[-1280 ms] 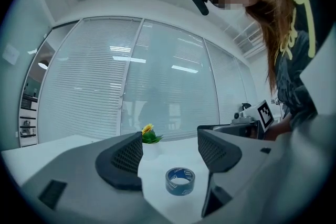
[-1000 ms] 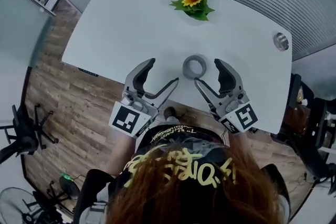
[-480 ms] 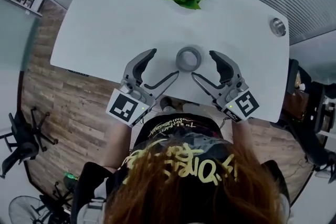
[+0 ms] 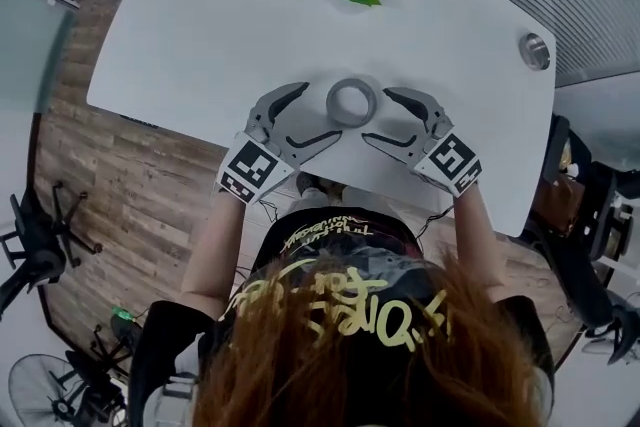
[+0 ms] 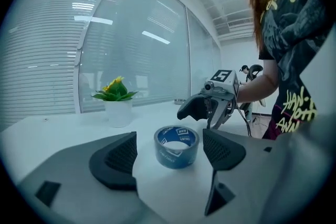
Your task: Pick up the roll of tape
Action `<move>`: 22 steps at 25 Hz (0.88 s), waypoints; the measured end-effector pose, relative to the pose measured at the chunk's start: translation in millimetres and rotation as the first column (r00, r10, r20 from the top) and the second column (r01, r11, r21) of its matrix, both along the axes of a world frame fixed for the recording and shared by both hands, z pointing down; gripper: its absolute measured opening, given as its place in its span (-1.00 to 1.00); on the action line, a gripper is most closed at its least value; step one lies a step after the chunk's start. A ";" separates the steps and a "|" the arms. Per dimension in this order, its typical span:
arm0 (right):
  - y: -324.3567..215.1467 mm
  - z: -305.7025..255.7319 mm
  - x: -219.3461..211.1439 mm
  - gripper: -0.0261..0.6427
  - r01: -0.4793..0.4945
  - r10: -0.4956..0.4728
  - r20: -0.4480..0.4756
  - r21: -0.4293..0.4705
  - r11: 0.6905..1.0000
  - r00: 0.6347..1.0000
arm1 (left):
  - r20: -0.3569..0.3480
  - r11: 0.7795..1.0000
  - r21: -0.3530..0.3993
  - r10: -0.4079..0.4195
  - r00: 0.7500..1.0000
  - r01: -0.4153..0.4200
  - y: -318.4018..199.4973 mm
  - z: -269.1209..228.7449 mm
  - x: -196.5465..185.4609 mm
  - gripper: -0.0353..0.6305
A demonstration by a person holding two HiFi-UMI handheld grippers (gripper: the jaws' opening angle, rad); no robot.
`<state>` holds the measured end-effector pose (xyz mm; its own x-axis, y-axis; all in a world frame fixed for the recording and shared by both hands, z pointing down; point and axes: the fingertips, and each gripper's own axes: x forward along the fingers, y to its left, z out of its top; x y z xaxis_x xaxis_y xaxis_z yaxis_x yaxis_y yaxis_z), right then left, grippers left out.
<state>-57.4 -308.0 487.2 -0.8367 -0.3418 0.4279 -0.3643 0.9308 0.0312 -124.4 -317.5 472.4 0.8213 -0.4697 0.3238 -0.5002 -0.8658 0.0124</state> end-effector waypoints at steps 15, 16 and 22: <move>-12.0 45.5 -13.4 0.06 0.093 -0.098 -0.146 -0.042 0.995 0.984 | 0.296 0.990 -0.106 0.117 0.948 -0.089 -8.8 56.8 24.4 0.24; -11.9 45.6 -13.7 0.06 0.089 -0.094 -0.151 -0.039 0.995 0.984 | 0.328 0.989 -0.103 0.130 0.936 -0.101 -7.6 59.1 25.2 0.21; -13.0 51.3 -18.2 0.08 0.077 -0.083 -0.192 -0.038 0.996 0.978 | 0.374 0.986 -0.102 0.160 0.914 -0.131 -5.3 64.6 25.9 0.10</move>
<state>-75.7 -320.9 538.5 -0.7614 -0.2613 0.5933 -0.2781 0.9583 0.0652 -98.4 -322.7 537.0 0.6870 -0.3180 0.6534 -0.3487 -0.9331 -0.0874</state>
